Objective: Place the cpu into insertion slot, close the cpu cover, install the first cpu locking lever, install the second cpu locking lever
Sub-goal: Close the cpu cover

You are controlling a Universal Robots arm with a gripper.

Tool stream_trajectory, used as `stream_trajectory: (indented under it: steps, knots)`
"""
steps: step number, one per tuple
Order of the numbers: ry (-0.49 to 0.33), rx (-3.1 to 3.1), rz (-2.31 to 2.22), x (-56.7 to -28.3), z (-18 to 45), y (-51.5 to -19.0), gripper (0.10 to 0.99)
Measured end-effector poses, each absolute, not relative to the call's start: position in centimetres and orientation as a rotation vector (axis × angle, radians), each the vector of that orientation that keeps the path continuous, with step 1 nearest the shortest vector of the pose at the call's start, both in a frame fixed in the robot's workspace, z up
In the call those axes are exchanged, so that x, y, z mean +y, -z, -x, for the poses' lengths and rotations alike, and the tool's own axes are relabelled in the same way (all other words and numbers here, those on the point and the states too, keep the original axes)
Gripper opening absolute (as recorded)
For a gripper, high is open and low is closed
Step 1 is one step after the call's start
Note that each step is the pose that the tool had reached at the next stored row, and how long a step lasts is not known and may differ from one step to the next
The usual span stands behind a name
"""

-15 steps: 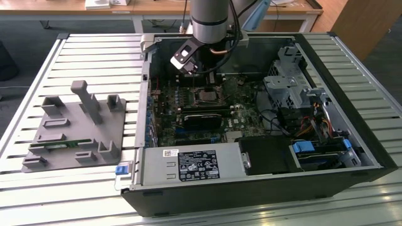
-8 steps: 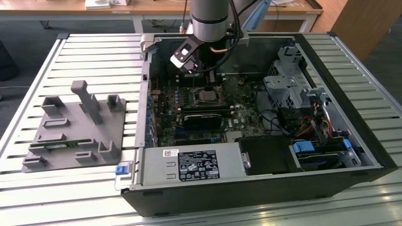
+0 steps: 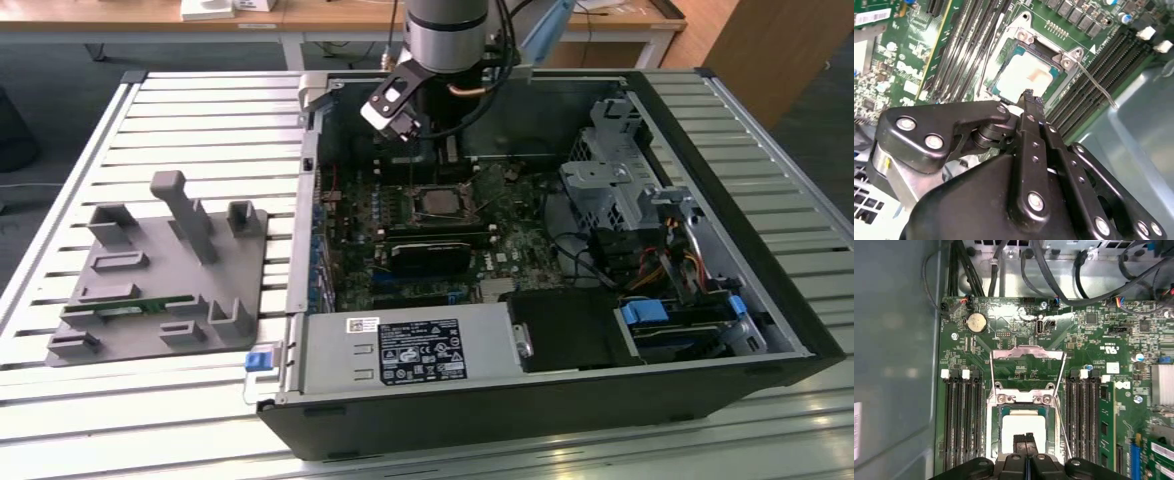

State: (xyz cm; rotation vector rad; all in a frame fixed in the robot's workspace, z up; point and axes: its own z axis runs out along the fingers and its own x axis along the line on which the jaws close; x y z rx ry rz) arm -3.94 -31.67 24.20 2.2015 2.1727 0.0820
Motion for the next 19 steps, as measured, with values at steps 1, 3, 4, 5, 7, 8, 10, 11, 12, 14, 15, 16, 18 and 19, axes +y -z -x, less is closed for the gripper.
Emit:
stream_trajectory:
  steps: [1, 3, 4, 5, 7, 8, 10, 11, 12, 14, 15, 16, 18, 19]
  knots:
    - [-0.082, 2.173, -2.202, -31.7, 3.9, -24.5, 0.106]
    - [-0.082, 2.173, -2.202, -31.7, 3.9, -25.2, 0.106]
    - [-0.081, 2.173, -2.202, -31.7, 3.9, -25.5, 0.106]
    - [-0.081, 2.173, -2.202, -31.7, 3.9, -25.9, 0.106]
    - [-0.081, 2.173, -2.202, -31.7, 3.9, -26.5, 0.106]
    - [-0.08, 2.173, -2.202, -31.7, 3.9, -26.7, 0.106]
    - [-0.081, 2.174, -2.202, -31.8, 3.9, -26.8, 0.106]
    - [-0.08, 2.174, -2.202, -31.9, 3.9, -26.8, 0.106]
    - [-0.08, 2.173, -2.203, -32.1, 3.9, -26.8, 0.106]
    - [-0.08, 2.173, -2.204, -32.6, 3.9, -26.8, 0.106]
    - [-0.079, 2.173, -2.204, -32.8, 3.9, -26.8, 0.106]
    - [-0.079, 2.173, -2.204, -33.1, 3.9, -26.8, 0.106]
    - [-0.081, 2.175, -2.207, -33.3, 3.7, -26.8, 0.106]
    - [-0.087, 2.178, -2.211, -33.3, 3.5, -26.8, 0.106]
